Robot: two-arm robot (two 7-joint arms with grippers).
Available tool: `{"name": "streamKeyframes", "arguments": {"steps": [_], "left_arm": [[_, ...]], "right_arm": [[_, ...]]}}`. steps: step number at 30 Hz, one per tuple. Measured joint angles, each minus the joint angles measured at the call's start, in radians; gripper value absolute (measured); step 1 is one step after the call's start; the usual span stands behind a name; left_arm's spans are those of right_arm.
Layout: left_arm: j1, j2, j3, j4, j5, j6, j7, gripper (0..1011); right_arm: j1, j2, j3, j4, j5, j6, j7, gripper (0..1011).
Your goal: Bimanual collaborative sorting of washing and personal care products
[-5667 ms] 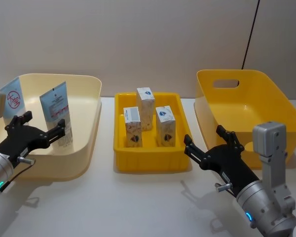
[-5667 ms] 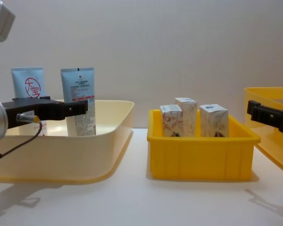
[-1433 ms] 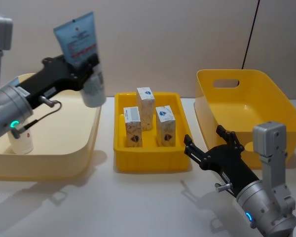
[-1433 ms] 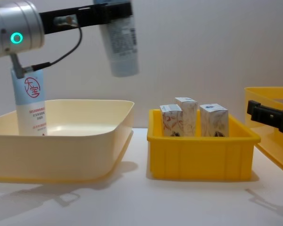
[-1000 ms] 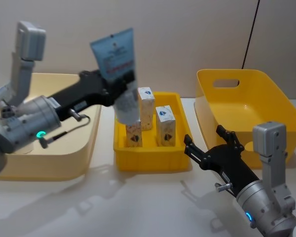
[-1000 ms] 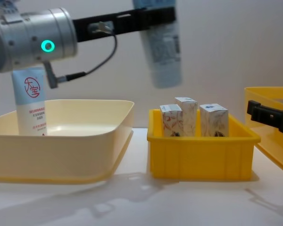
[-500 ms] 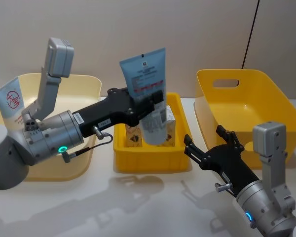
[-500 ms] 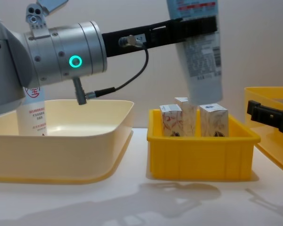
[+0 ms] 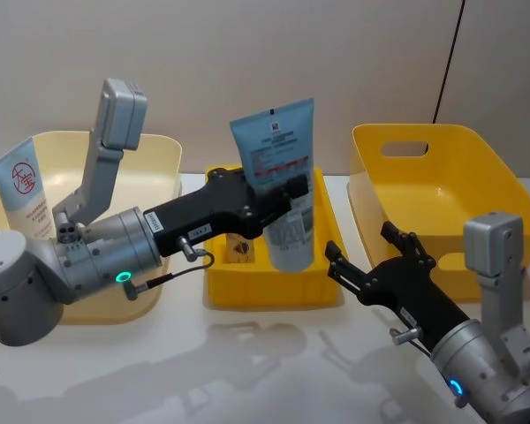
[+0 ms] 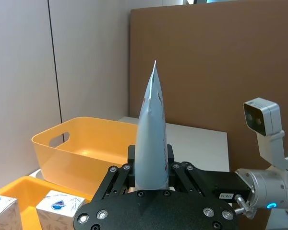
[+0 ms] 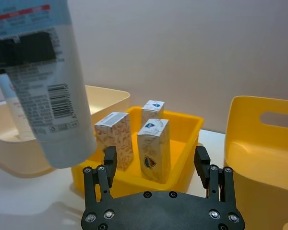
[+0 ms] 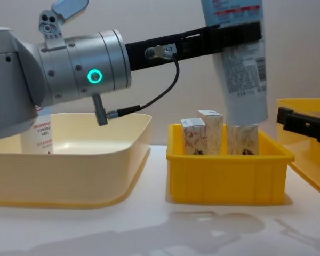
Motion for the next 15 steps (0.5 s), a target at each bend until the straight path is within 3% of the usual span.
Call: {"name": "streamKeyframes", "arguments": {"steps": [9,15], "left_arm": [[0.001,-0.001,0.004,0.000,-0.002,-0.001,-0.006,300],[0.001,-0.002,0.006,0.000,-0.003,-0.002,-0.008,300]], "right_arm": [[-0.026,0.054,0.033,-0.052,0.085,0.040,0.099,1001],[-0.069,0.121,0.081,-0.105,0.168,0.076,0.194,1001]]}}
